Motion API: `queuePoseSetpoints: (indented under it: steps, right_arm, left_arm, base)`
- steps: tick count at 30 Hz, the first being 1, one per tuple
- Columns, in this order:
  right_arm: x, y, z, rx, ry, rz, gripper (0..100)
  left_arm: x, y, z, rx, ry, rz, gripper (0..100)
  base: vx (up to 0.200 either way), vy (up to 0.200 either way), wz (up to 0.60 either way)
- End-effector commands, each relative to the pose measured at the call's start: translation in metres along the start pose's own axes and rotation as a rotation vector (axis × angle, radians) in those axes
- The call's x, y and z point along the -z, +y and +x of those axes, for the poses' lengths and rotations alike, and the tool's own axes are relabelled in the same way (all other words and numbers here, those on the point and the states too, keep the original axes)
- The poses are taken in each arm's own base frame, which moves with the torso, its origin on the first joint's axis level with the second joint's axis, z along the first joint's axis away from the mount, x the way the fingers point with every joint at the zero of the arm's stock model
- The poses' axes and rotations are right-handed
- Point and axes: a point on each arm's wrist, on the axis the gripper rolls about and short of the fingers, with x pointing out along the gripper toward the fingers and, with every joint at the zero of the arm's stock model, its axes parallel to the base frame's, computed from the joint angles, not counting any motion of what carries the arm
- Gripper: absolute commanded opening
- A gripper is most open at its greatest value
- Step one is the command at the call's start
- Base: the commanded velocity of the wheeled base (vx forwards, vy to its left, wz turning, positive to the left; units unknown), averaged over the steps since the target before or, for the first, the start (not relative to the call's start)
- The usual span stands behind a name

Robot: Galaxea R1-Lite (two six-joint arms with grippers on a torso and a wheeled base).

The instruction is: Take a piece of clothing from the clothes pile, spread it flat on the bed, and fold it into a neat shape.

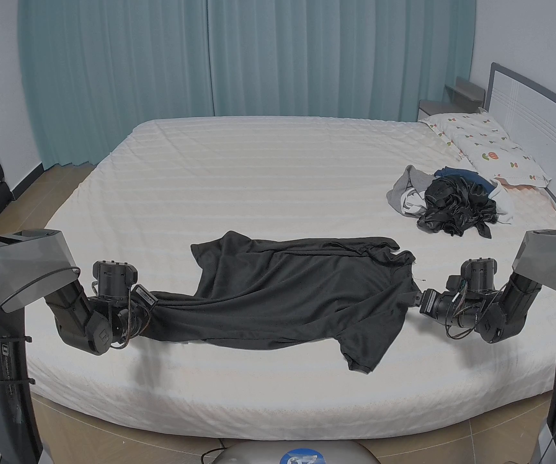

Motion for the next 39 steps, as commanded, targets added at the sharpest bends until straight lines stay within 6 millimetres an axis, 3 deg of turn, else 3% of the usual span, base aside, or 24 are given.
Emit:
queuePoseSetpoints:
  steps: [1,6,12,13,15,18,19,20,26,28,34,39]
  right_arm:
    - [0.003,0.006,0.015,-0.021,0.005,-0.012,0]
    - [0.003,0.009,0.023,-0.021,-0.002,-0.019,0]
    - [-0.001,0.013,-0.001,-0.011,-0.011,-0.01,0]
    - [-0.004,0.013,-0.014,-0.002,-0.018,-0.004,0]
    - [-0.005,0.014,-0.019,-0.003,-0.022,-0.004,0]
    - [-0.013,0.019,-0.05,0.006,-0.046,0.002,0]
    - [-0.013,0.019,-0.05,0.006,-0.046,0.002,0]
    - [-0.015,0.019,-0.066,0.016,-0.054,0.007,0]
    - [-0.007,0.02,-0.107,0.038,-0.008,0.03,0]
    - [-0.005,0.02,-0.112,0.041,0.003,0.029,0]
    - [-0.005,0.016,-0.155,0.107,0.066,-0.027,0]
    - [-0.007,0.023,-0.18,0.12,0.132,-0.057,0]
  left_arm:
    - [0.0,0.0,0.0,-0.001,-0.001,-0.001,0]
    - [0.0,0.001,0.0,-0.003,0.001,0.004,0]
    - [-0.002,-0.001,-0.011,0.005,-0.001,0.011,0]
    - [-0.004,-0.003,-0.016,0.011,-0.003,0.033,0]
    - [-0.004,-0.002,-0.018,0.009,-0.003,0.042,0]
    - [-0.005,-0.001,-0.027,0.005,0.001,0.102,0]
    - [-0.005,-0.001,-0.027,0.005,0.001,0.102,0]
    - [-0.004,-0.001,-0.034,0.004,0.009,0.131,0]
    - [0.003,0.009,-0.056,-0.04,0.066,0.318,0]
    - [0.002,0.008,-0.06,-0.038,0.066,0.326,0]
    - [0.005,0.0,-0.101,-0.06,0.142,0.416,0]
    - [0.006,0.0,-0.118,-0.095,0.203,0.476,0]
  base:
    - [0.0,0.0,0.0]
    - [0.0,0.0,0.0]
    - [0.0,0.0,0.0]
    - [0.0,0.0,0.0]
    - [0.0,0.0,0.0]
    - [0.0,0.0,0.0]
    - [0.0,0.0,0.0]
    - [0.0,0.0,0.0]
    - [0.0,0.0,0.0]
    - [0.0,0.0,0.0]
    - [0.0,0.0,0.0]
    - [0.0,0.0,0.0]
